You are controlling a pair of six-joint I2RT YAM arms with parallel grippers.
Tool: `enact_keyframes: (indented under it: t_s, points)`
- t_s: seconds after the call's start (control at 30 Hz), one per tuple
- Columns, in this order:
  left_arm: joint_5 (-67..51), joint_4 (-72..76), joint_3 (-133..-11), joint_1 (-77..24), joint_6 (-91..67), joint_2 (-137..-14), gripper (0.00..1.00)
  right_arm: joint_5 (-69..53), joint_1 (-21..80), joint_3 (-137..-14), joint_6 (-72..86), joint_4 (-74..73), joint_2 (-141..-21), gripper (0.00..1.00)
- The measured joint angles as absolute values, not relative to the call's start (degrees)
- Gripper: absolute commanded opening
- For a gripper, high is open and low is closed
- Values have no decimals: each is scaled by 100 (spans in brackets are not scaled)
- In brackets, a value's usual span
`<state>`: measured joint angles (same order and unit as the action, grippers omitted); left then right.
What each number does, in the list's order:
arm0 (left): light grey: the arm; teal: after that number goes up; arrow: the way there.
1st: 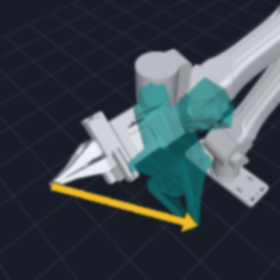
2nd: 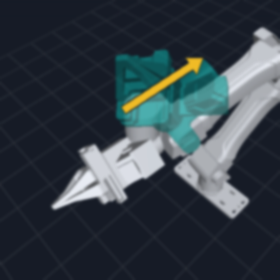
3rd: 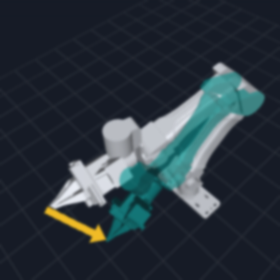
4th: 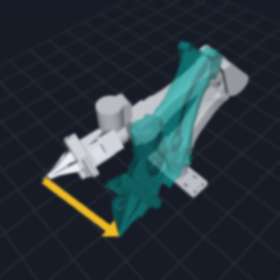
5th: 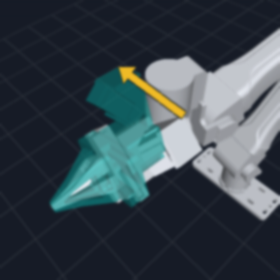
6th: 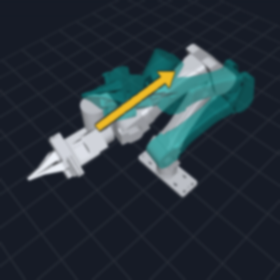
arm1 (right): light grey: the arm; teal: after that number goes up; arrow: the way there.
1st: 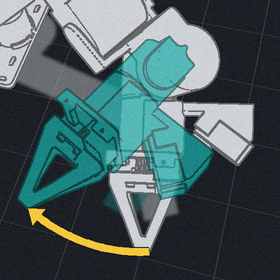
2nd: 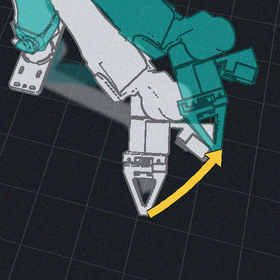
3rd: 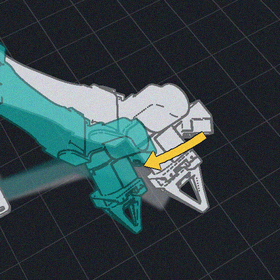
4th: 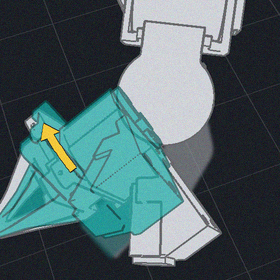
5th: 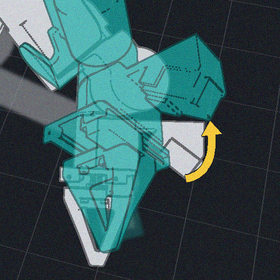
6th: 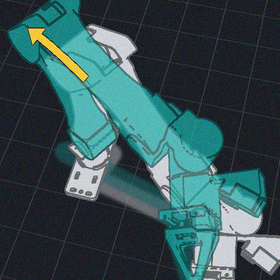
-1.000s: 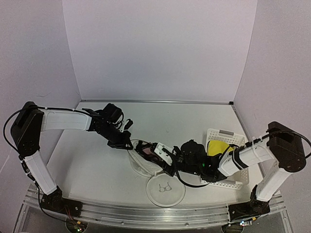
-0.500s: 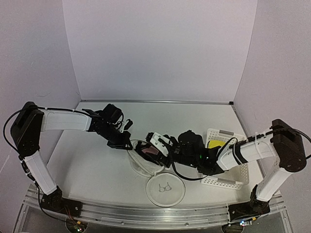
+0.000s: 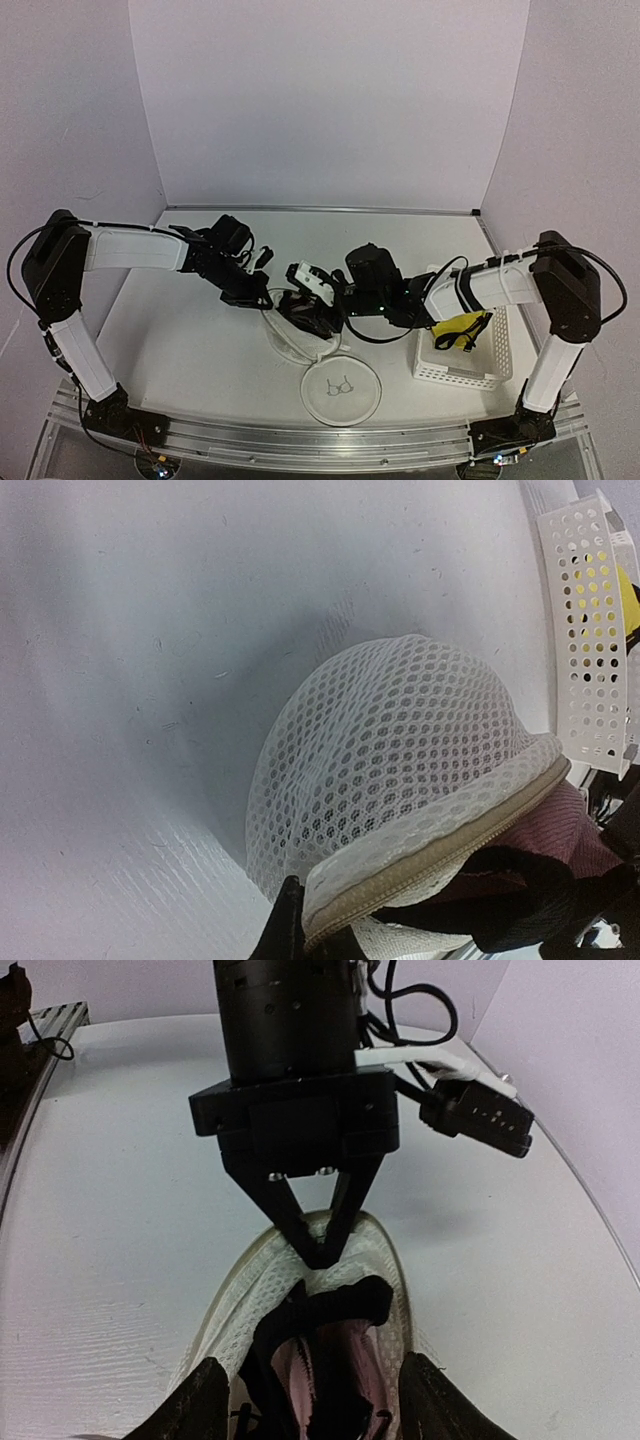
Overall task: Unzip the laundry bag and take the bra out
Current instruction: Pick up the bra from the laundry bag.
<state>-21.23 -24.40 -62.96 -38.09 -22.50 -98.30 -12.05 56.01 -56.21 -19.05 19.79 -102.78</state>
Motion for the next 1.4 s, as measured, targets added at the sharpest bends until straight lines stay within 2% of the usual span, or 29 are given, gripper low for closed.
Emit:
enact_keyframes:
  t_s: [0.43, 1.4]
  points:
    - [-2128, -2436, -6296, -3804, -2250, -9830, 0, -1675, 5354, -5802, -1791, 1531, -10597, 56]
    - [-2128, -2399, -6296, -3804, -2250, -9830, 0, -1367, 5310, -5813, -1953, 1520, -10621, 60]
